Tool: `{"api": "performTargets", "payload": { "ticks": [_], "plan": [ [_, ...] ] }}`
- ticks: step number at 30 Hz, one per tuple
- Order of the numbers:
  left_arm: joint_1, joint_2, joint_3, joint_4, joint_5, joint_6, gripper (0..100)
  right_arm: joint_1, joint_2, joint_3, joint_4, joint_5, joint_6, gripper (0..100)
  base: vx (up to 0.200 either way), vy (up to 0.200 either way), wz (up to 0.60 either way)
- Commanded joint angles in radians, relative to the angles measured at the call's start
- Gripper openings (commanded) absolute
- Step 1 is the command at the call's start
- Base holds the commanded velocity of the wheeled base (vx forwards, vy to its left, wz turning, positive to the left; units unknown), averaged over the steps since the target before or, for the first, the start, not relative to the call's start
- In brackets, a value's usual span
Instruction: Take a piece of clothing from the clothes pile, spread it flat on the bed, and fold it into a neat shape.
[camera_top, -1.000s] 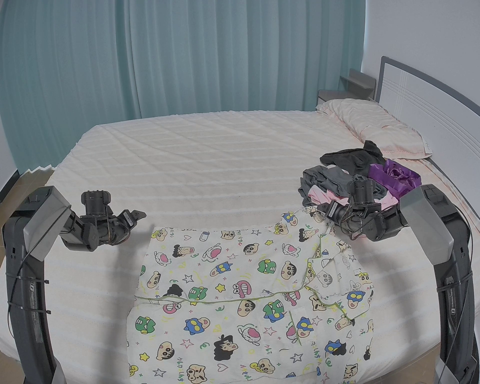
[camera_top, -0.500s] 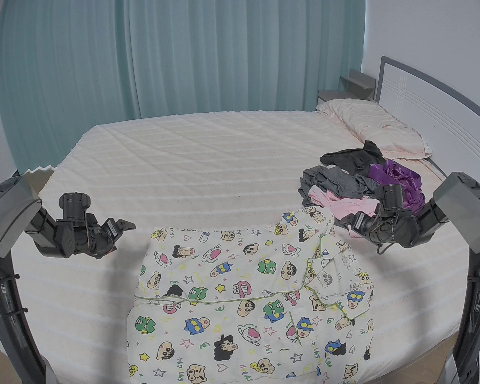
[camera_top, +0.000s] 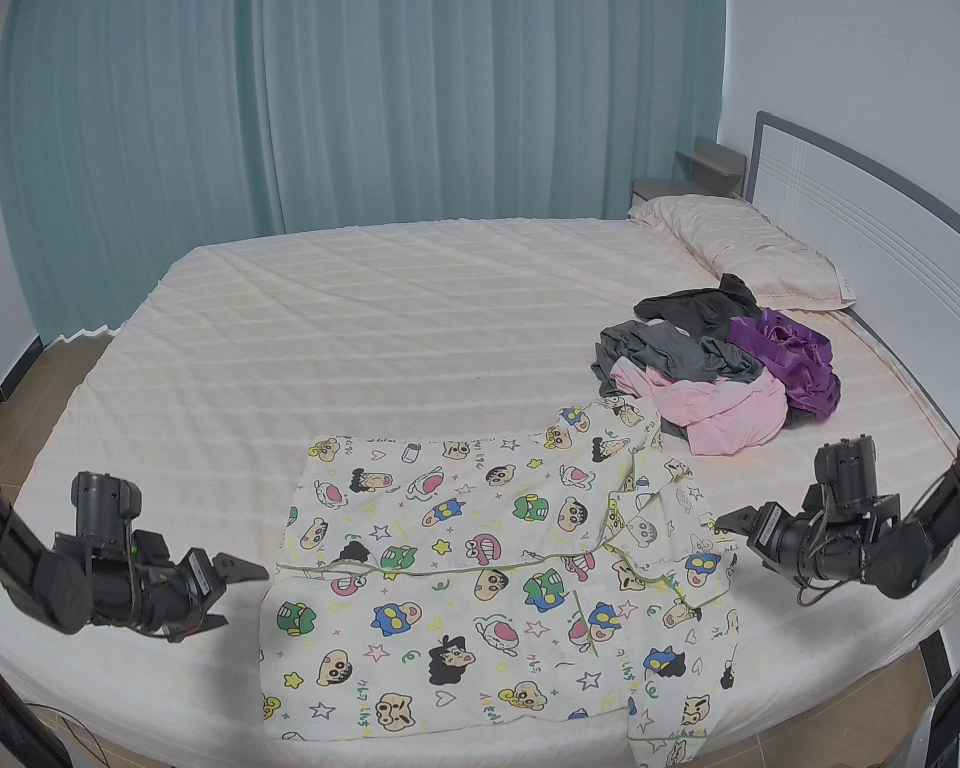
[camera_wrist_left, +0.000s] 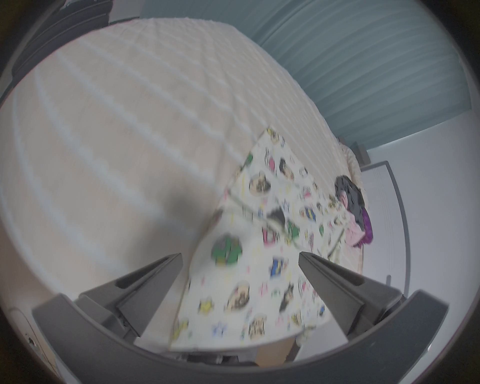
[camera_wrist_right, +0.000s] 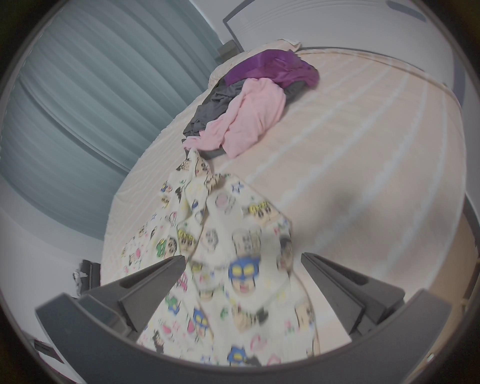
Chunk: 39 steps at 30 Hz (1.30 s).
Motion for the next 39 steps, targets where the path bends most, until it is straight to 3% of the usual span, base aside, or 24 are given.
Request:
{"api": "performTargets", "payload": {
  "ticks": [1, 8, 14, 16, 19, 21, 23, 24, 25, 27, 31, 39],
  "plan": [
    [-0.040, -0.201, 0.179, -0.001, -0.020, -0.053, 100, 0.073, -0.139, 0.180, -0.102, 0.006, 0.096, 100, -0.200, 0.000, 0.00],
    [-0.071, -0.201, 0.252, -0.002, -0.020, -0.102, 100, 0.102, -0.123, 0.242, -0.172, 0.011, 0.131, 100, -0.143, 0.000, 0.00],
    [-0.141, -0.135, 0.254, -0.079, 0.013, -0.238, 100, 0.116, -0.110, 0.246, -0.175, 0.040, 0.131, 100, 0.000, 0.000, 0.00],
    [-0.195, -0.034, 0.261, -0.176, 0.115, -0.289, 100, 0.125, -0.111, 0.248, -0.175, 0.040, 0.130, 100, 0.000, 0.000, 0.00],
    [-0.236, 0.038, 0.289, -0.269, 0.157, -0.323, 100, 0.127, -0.110, 0.250, -0.175, 0.041, 0.131, 100, 0.000, 0.000, 0.00],
    [-0.273, 0.110, 0.317, -0.364, 0.215, -0.339, 100, 0.128, -0.106, 0.250, -0.175, 0.043, 0.131, 100, 0.000, 0.000, 0.00],
    [-0.330, 0.204, 0.352, -0.481, 0.322, -0.349, 100, 0.128, -0.103, 0.250, -0.175, 0.044, 0.131, 100, 0.000, 0.000, 0.00],
    [-0.330, 0.204, 0.352, -0.481, 0.322, -0.349, 100, 0.128, -0.103, 0.250, -0.175, 0.044, 0.131, 100, 0.000, 0.000, 0.00],
    [-0.382, 0.279, 0.383, -0.590, 0.388, -0.367, 100, 0.128, -0.105, 0.251, -0.175, 0.044, 0.131, 100, 0.000, 0.000, 0.00],
    [-0.408, 0.323, 0.386, -0.650, 0.431, -0.372, 100, 0.128, -0.105, 0.250, -0.175, 0.043, 0.131, 100, 0.000, 0.000, 0.00],
    [-0.423, 0.342, 0.386, -0.656, 0.473, -0.373, 100, 0.130, -0.103, 0.251, -0.175, 0.044, 0.130, 100, 0.000, 0.000, 0.00],
    [-0.423, 0.345, 0.381, -0.683, 0.471, -0.390, 100, 0.137, -0.103, 0.253, -0.177, 0.044, 0.130, 100, 0.000, 0.000, 0.00]
  ]
}}
